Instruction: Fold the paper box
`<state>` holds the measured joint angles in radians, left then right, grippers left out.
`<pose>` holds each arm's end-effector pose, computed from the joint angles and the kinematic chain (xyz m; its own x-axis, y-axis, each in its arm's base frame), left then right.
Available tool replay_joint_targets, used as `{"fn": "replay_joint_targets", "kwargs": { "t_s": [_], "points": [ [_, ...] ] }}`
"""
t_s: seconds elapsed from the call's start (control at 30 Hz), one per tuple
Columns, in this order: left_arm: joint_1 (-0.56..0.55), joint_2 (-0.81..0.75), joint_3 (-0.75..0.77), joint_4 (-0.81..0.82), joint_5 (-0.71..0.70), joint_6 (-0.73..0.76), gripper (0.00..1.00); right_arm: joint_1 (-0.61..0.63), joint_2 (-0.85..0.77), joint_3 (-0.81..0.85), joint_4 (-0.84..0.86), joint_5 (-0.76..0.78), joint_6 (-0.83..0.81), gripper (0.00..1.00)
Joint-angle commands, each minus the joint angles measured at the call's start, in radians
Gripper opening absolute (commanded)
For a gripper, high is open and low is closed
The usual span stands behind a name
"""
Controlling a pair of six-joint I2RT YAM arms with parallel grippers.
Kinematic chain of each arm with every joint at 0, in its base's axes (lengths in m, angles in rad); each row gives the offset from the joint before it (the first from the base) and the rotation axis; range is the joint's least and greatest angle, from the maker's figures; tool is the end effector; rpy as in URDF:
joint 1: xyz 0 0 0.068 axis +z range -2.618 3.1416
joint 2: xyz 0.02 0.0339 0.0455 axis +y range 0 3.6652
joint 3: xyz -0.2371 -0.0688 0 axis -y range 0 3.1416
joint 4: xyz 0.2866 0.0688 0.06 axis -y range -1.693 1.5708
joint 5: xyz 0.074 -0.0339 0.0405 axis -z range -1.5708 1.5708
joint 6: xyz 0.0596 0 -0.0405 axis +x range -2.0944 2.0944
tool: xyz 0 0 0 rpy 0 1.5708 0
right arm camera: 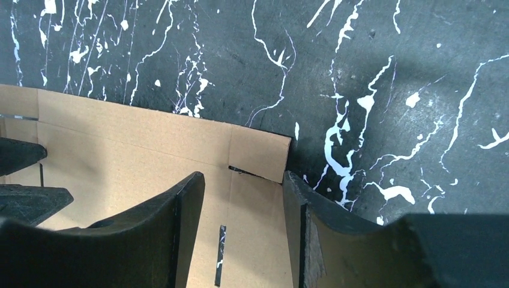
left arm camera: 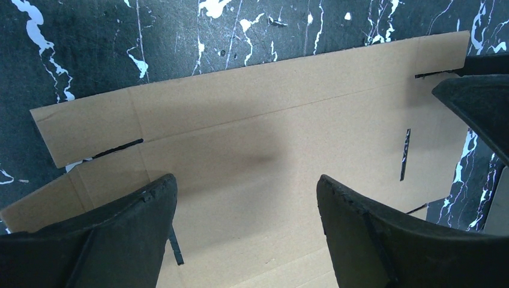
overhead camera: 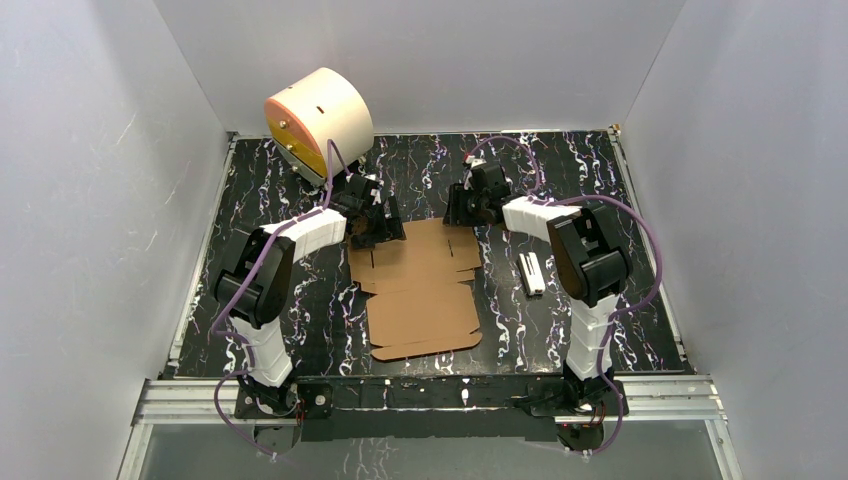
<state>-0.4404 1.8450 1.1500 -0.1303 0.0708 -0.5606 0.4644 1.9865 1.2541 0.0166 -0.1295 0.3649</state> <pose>0.3901 -0.1885 0.1062 -0.8121 -0.2036 -0.5469 0.0435 0.9134 -0.4047 0.4162 0.2171 0.0960 -0.7377 0.0263 -0.6746 -0.2869 0.8923 0.3484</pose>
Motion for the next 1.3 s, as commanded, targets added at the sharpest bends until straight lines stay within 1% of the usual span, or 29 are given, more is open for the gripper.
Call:
{"fn": "replay_joint_targets", "kwargs": {
  "t_s": [0.0, 0.27, 0.43, 0.57, 0.73, 0.8, 0.97, 1.03, 1.1, 1.17, 1.27],
  "points": [
    [0.001, 0.051, -0.01, -0.036, 0.017, 0.005, 0.83, 0.0, -0.011, 0.008, 0.082, -0.071, 0.017, 0.58],
    [0.0, 0.048, -0.011, -0.029, 0.024, 0.002, 0.83, 0.0, -0.047, -0.02, 0.162, -0.1, 0.013, 0.49],
    [0.0, 0.05, -0.011, -0.027, 0.03, -0.002, 0.82, 0.007, -0.042, -0.015, 0.168, -0.106, -0.009, 0.42],
    [0.0, 0.052, -0.013, -0.027, 0.03, -0.002, 0.82, 0.026, -0.038, -0.009, 0.161, -0.073, -0.036, 0.4],
    [0.001, 0.053, -0.014, -0.027, 0.033, -0.004, 0.82, 0.079, -0.023, 0.015, 0.129, 0.037, -0.095, 0.34],
    [0.001, 0.053, -0.015, -0.026, 0.034, -0.008, 0.82, 0.102, -0.018, 0.024, 0.118, 0.091, -0.116, 0.33],
    [0.0, 0.05, -0.017, -0.026, 0.036, -0.011, 0.82, 0.171, 0.0, 0.05, 0.088, 0.301, -0.188, 0.31],
    [0.0, 0.049, -0.019, -0.025, 0.039, -0.014, 0.82, 0.188, 0.008, 0.059, 0.08, 0.354, -0.206, 0.3],
    [0.0, 0.046, -0.022, -0.026, 0.038, -0.013, 0.81, 0.191, 0.004, 0.061, 0.068, 0.361, -0.2, 0.3],
    [0.0, 0.037, -0.027, -0.023, 0.035, -0.013, 0.81, 0.184, -0.02, 0.045, 0.068, 0.363, -0.191, 0.33],
    [0.0, 0.03, -0.031, -0.02, 0.034, -0.011, 0.81, 0.154, -0.063, 0.02, 0.072, 0.304, -0.174, 0.39]
  ]
}}
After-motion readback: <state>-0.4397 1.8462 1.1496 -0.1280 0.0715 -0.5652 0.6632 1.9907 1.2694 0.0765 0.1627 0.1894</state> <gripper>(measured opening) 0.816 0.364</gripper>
